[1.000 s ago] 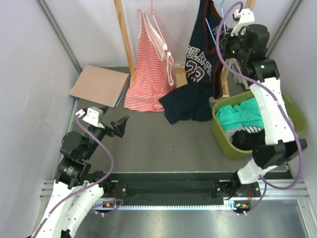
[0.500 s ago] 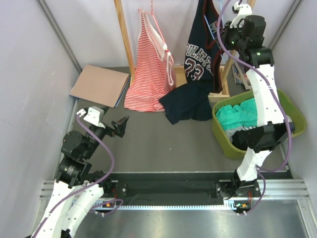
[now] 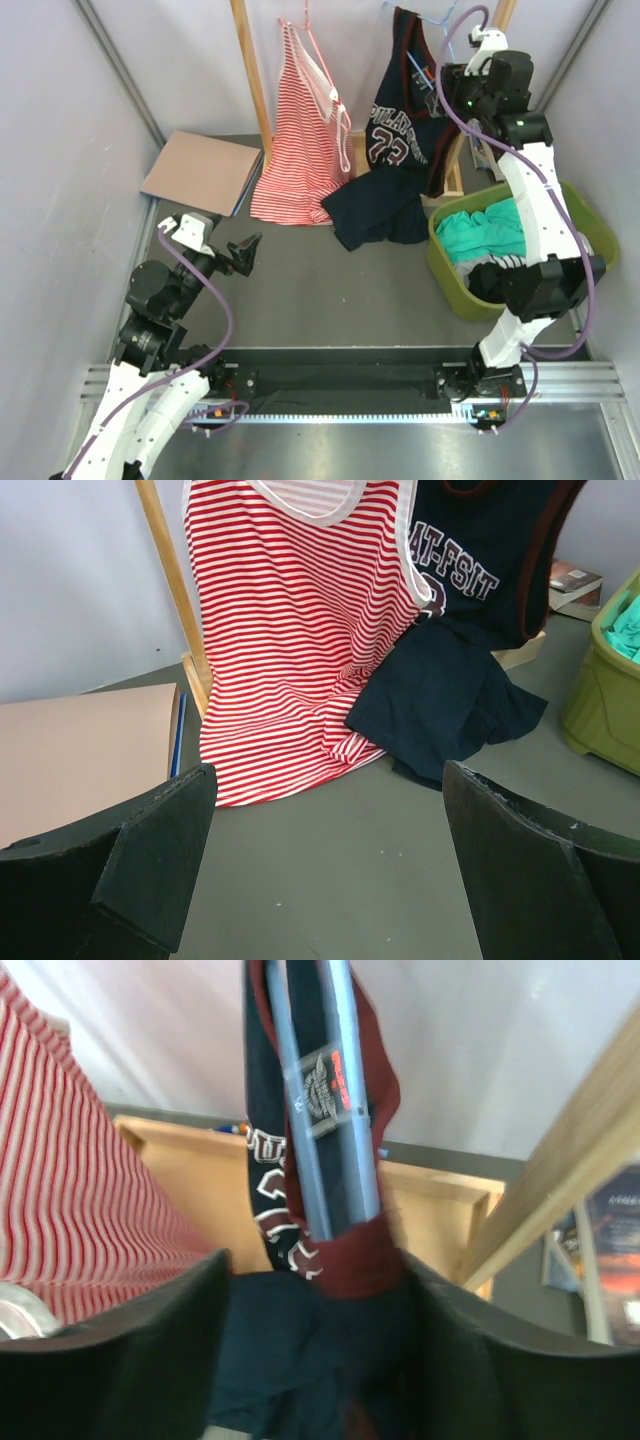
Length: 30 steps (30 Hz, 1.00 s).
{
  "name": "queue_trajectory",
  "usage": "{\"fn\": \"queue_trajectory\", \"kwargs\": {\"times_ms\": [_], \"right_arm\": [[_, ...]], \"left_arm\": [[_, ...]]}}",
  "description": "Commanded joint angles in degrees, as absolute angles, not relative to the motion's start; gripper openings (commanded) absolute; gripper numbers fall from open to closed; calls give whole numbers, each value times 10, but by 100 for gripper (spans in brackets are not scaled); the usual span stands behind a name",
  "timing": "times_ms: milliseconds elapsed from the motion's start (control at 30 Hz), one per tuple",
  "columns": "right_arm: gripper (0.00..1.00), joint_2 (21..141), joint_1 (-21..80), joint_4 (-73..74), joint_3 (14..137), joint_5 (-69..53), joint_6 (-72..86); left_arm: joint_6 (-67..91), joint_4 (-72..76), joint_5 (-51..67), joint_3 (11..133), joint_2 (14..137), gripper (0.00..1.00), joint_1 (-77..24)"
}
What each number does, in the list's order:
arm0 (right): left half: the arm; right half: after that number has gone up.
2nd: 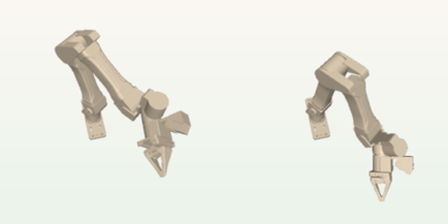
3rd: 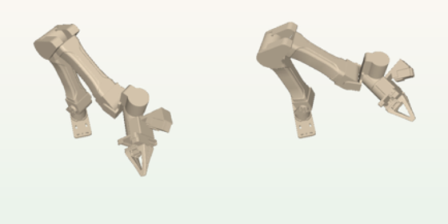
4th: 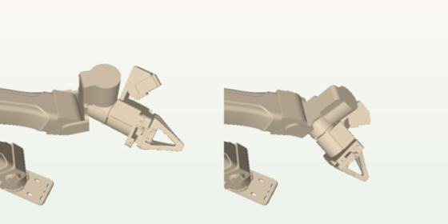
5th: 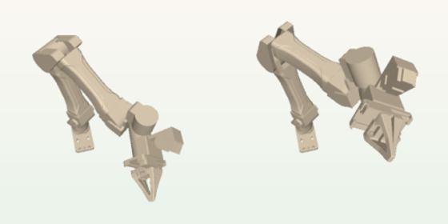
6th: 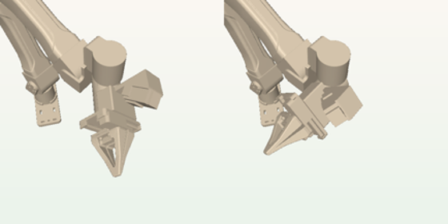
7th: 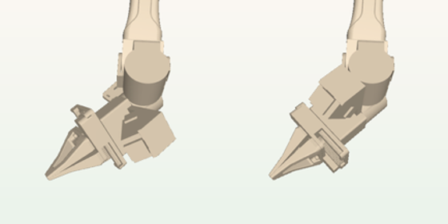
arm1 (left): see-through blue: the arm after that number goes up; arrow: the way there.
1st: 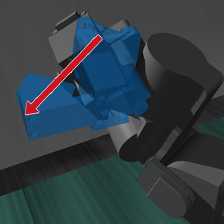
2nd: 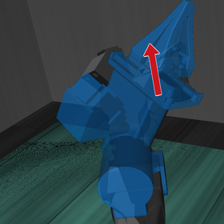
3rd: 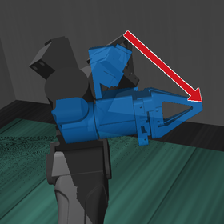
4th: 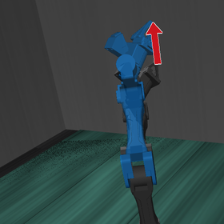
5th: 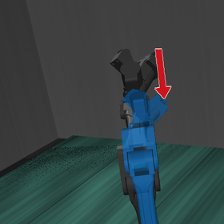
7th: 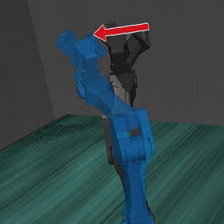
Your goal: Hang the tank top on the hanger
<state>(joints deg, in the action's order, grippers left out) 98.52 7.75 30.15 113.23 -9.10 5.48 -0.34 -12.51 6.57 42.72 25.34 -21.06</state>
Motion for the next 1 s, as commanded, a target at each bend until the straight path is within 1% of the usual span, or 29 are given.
{"fn": "queue_trajectory", "kwargs": {"times_ms": [0,33,67,200,300,367,400,433,500,533,567,600,633,667,700,800,900,933,967], "right_arm": [[87,924,74,323,1146,-74,50],[96,905,73,327,1143,-75,49],[99,895,74,328,1140,-75,49],[100,832,75,311,1095,-68,53],[100,764,79,278,1019,-60,64],[100,702,86,249,939,-56,89],[100,683,92,212,909,-54,99],[100,653,118,197,855,-54,105],[100,637,159,179,815,-36,113],[100,629,214,171,775,-19,114],[100,628,241,162,753,22,119],[100,628,265,139,731,33,123],[100,632,298,125,683,39,130],[100,635,310,109,658,49,155],[100,636,321,71,604,53,168],[100,663,357,10,535,74,200],[100,736,385,-18,524,91,216],[99,784,394,-18,528,97,224],[100,808,397,-10,535,127,232]], "left_arm": [[-1,-108,58,425,257,99,-210],[-1,-108,58,425,257,99,-210],[-1,-108,57,426,258,99,-211],[-1,-108,54,425,258,99,-210],[-2,-109,51,425,258,99,-210],[-1,-111,48,426,259,99,-210],[-2,-110,47,425,259,99,-211],[-2,-110,46,425,259,99,-211],[-1,-111,44,425,261,99,-210],[-1,-111,43,426,262,99,-211],[-1,-112,42,426,261,99,-211],[-1,-112,40,426,262,99,-211],[-2,-112,40,425,261,99,-211],[-1,-113,36,425,262,99,-211],[-1,-113,35,425,261,99,-211],[-1,-111,34,423,263,99,-211],[-1,-111,37,425,270,99,-210],[-1,-112,37,425,272,99,-211],[-1,-112,36,426,273,99,-211]]}}
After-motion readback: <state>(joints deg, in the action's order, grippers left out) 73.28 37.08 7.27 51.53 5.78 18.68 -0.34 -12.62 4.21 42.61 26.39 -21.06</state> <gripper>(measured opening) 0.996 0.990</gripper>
